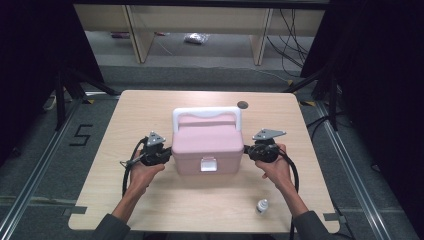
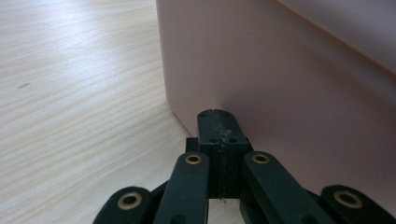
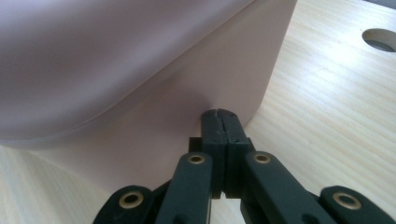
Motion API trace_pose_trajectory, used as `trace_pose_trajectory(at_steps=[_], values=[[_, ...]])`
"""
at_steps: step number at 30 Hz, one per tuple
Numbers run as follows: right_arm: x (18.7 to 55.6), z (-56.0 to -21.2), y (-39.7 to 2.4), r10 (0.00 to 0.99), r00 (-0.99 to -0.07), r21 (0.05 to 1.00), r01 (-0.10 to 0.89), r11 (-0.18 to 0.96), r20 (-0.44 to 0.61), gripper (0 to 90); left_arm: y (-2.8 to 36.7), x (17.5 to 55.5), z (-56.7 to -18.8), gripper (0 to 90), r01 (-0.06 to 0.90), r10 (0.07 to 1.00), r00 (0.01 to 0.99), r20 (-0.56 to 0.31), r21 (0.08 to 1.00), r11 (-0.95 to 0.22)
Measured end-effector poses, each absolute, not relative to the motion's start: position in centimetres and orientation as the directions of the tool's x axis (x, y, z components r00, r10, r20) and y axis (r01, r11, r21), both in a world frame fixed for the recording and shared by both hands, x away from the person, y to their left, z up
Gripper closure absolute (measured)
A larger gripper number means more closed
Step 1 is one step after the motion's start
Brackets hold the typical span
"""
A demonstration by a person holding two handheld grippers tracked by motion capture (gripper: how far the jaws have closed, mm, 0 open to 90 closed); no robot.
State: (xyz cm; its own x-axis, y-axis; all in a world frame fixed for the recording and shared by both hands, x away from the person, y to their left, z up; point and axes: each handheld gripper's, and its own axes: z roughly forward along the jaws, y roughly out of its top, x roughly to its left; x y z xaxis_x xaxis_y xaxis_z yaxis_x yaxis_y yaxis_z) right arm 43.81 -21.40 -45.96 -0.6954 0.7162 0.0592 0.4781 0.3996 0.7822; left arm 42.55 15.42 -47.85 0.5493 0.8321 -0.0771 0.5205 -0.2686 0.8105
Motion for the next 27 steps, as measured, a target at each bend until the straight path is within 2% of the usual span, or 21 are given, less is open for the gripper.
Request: trace_pose_trajectory(at_steps=[6, 11, 15, 27], values=[[42.6, -45.6, -22.4, 0.725, -0.688, 0.767, 0.484, 0.420, 0.038, 90.0, 14.1, 42.0, -47.8, 89.9, 0.509, 0.819, 0.571, -0.065, 0.810, -0.291], [41.9, -45.7, -23.7, 0.739, -0.672, 0.772, 0.495, 0.399, 0.048, 90.0, 13.1, 41.8, -47.9, 89.9, 0.506, 0.805, 0.587, -0.084, 0.815, -0.284], [41.2, -45.7, -24.7, 0.749, -0.659, 0.773, 0.509, 0.379, 0.066, 90.0, 12.3, 41.7, -47.8, 89.9, 0.486, 0.795, 0.605, -0.048, 0.813, -0.320], [40.0, -45.7, -25.8, 0.761, -0.645, 0.768, 0.521, 0.372, 0.069, 90.0, 11.1, 41.3, -47.9, 89.9, 0.478, 0.783, 0.619, -0.061, 0.821, -0.314]])
